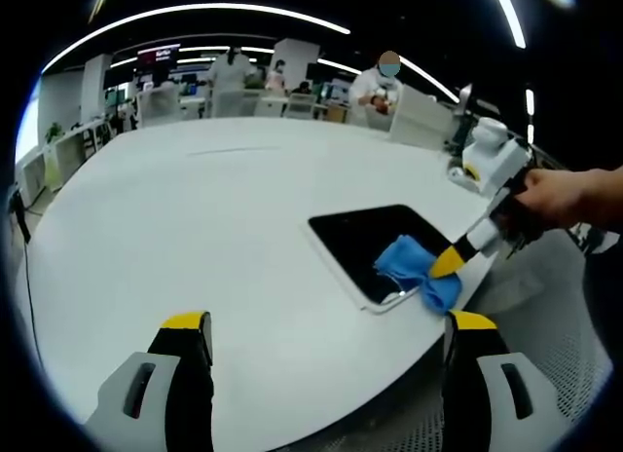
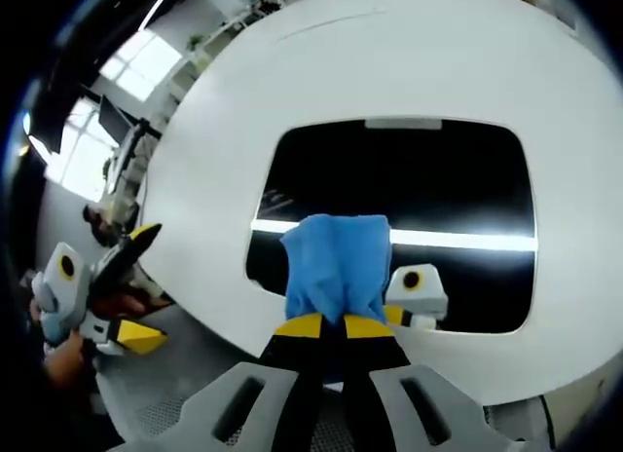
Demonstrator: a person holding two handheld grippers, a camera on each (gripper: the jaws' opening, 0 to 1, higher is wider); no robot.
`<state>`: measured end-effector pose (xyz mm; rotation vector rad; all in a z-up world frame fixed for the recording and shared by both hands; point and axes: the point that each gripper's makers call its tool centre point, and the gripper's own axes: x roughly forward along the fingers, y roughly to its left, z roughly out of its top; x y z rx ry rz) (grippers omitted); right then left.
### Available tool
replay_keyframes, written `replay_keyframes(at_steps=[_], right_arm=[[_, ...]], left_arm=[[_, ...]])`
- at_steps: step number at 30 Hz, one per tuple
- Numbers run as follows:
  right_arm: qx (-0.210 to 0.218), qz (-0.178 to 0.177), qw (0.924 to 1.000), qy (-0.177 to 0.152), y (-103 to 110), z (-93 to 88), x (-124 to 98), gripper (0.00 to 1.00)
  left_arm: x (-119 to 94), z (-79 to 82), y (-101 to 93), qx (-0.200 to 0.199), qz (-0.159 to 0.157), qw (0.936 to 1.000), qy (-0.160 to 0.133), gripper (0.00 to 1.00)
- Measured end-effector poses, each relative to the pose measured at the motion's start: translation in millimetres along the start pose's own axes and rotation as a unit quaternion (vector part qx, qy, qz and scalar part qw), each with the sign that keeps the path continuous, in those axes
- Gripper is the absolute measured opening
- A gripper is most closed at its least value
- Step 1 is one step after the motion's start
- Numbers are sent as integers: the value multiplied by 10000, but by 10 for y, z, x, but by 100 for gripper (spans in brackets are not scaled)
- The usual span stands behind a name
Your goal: Wipe the mirror surface with the cleaning cloth until all visible marks leave the cleaned area.
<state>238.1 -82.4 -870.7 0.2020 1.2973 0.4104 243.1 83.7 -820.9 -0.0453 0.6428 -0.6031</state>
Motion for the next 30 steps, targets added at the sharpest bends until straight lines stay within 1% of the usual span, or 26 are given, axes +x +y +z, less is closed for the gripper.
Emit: replay_keyframes(at_steps=[8,25,30], right_arm=[[67,14,10000,-36,-28,60,9,0],[13,-9,10000,-68,-30,147,22,0],[-42,-64,9999,-132,-46,273,52,0]], left_arm=[[3,-3,23,-32,22,10000,-21,99],[-3,1,33,-53,60,10000,-30,99],[-7,-5,35,-17,98,10000,6,99]])
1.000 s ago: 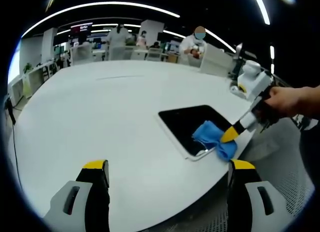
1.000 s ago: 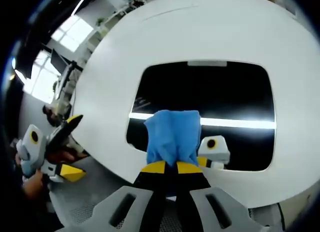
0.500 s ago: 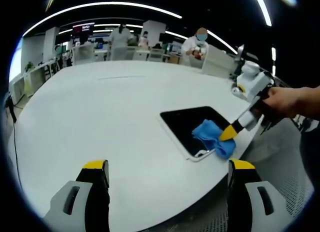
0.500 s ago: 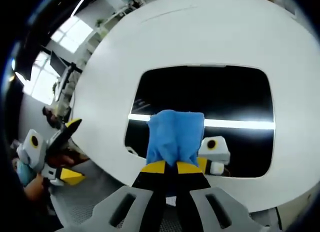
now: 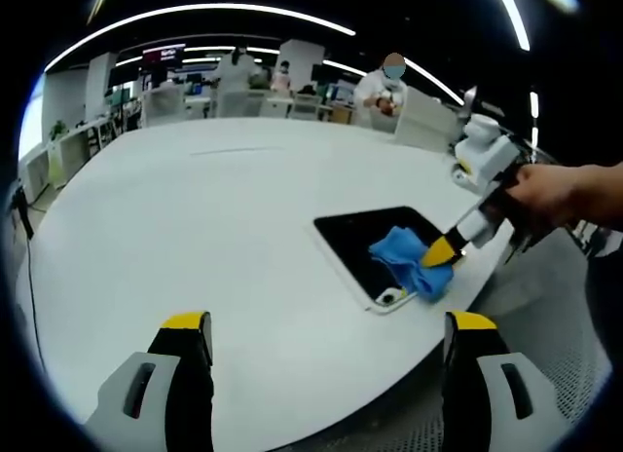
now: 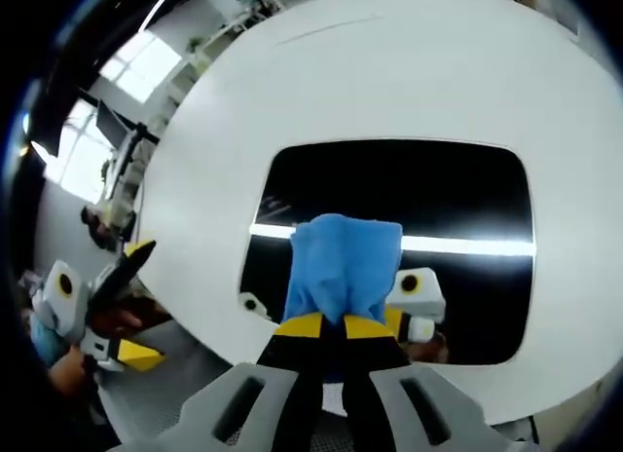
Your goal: Wipe the mirror surface with the cleaning cloth until all visible marks leave the cleaned area.
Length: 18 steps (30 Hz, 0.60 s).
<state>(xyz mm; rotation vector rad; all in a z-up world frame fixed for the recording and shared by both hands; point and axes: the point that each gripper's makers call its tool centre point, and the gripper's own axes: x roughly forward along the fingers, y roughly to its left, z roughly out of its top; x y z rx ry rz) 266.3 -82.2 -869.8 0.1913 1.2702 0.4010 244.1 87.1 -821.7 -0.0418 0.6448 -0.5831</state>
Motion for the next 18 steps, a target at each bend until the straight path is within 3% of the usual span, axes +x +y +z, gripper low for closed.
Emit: replay_keyframes(at_steps=[18], right_arm=[[-117,-167,9997,-108,-81,332,73,0]], left_arm=[[4,2,5,120,21,9999,40,99]])
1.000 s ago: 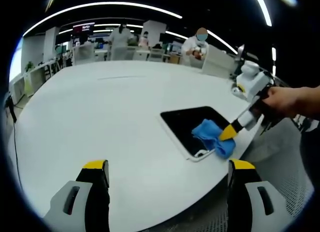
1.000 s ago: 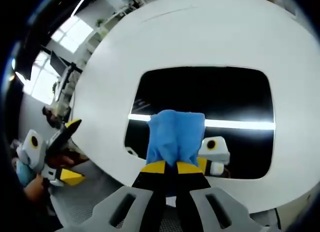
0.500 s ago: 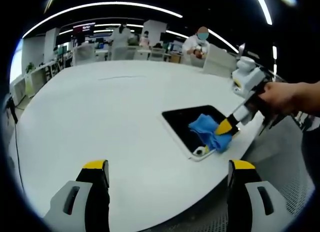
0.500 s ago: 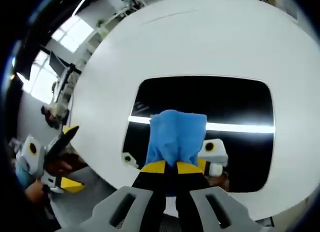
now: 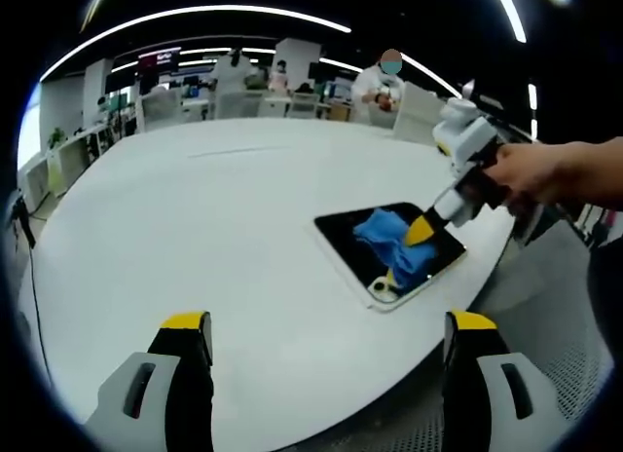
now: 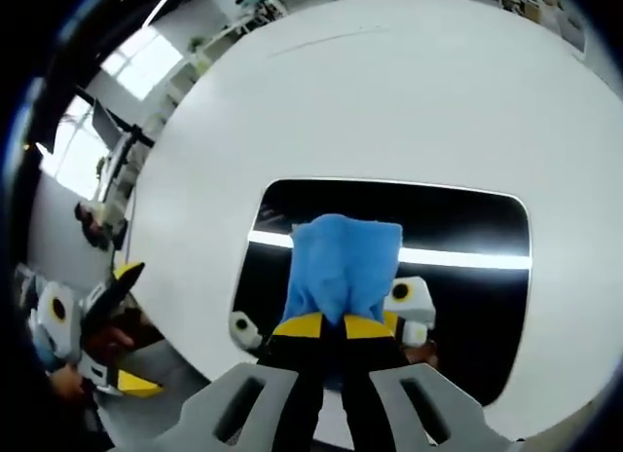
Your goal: Wipe the mirror surface with the cleaning cloth until all visible marks leave the cleaned area.
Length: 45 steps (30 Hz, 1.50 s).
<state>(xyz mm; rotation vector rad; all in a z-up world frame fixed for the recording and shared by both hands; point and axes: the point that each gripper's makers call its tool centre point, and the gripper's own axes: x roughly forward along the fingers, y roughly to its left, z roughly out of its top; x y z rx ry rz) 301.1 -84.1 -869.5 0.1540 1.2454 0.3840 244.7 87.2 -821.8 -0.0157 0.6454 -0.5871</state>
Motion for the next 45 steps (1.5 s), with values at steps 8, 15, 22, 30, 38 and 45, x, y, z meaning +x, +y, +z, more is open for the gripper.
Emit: replay_keyframes(at_steps=[8,15,22,30,38,45], right_arm=[[-111,46,9999,38,-4,88,30,0],[-106,12,9999,-23,-47,191,76,0],[-27,-16,10000,-71,-71,261,102,0],[-94,-34,9999,-114,-90,411,139,0],[-157,-87,9996,-196,-88,575,168,0],[-128,-91,9997,-184,-106,704,195,0]], left_arm=[[-19,23,51,-73,119,9999,-86,99],[-3,-4,26,11,64,10000,4,99],[-3,20,21,33,63,10000,-50,99],[-9,9,57,-27,152,9999,-32,99],[-5,-9,45,-17,133,9999,18,99],[-11,-6,59,-38,164,9999,6,99]])
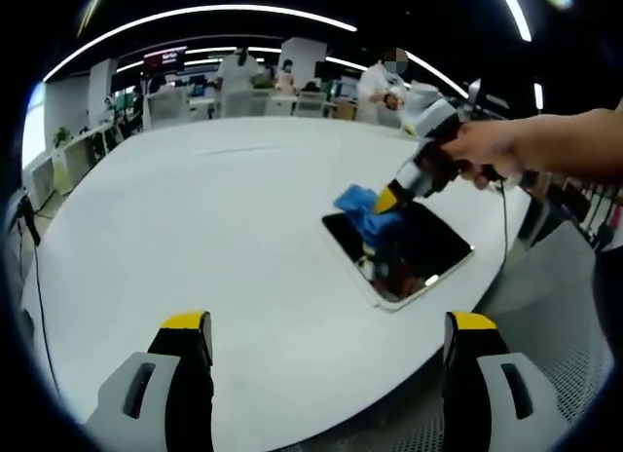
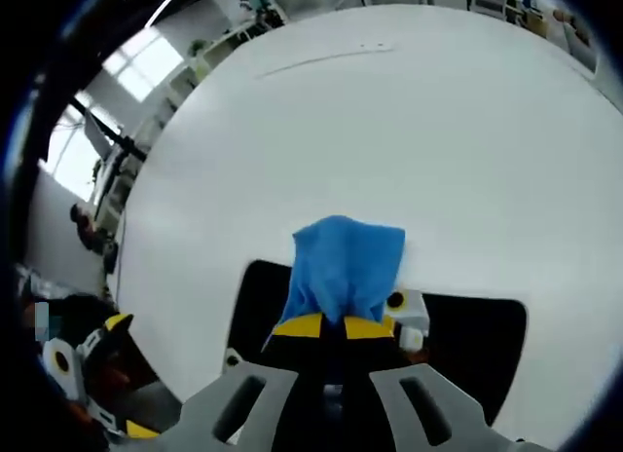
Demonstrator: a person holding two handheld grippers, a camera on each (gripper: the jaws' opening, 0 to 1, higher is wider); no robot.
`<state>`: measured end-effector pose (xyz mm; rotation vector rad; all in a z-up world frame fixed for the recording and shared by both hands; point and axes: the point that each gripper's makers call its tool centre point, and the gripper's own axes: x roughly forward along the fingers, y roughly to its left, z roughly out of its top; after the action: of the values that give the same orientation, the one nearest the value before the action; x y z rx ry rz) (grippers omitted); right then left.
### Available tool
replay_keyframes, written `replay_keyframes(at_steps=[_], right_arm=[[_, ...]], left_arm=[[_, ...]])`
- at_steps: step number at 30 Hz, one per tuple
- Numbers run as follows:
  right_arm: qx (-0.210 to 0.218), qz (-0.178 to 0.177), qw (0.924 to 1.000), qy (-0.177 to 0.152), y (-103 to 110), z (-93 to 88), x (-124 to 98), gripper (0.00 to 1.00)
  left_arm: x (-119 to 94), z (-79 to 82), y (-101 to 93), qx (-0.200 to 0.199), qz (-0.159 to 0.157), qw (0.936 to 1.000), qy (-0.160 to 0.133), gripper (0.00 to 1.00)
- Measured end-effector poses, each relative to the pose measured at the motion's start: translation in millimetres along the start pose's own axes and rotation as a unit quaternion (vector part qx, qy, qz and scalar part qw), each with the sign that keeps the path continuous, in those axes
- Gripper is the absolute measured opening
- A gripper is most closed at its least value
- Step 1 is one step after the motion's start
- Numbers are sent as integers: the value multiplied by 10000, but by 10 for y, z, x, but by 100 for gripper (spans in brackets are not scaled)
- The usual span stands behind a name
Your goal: Wipe the mirror surface with the cleaning cloth until all visible marks leave the cleaned area.
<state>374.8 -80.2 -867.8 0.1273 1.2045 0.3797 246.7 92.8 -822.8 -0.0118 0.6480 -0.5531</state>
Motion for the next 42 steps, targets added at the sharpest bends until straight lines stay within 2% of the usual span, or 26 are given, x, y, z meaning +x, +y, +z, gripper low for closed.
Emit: replay_keyframes(at_steps=[8,42], right_arm=[[69,-35,9999,-70,-40,121,69,0],[-108,80,9999,-29,-43,99,57,0]], left_arm=[[0,9,-5,18,-2,10000,-5,99],[8,5,13,21,48,10000,-10,99]])
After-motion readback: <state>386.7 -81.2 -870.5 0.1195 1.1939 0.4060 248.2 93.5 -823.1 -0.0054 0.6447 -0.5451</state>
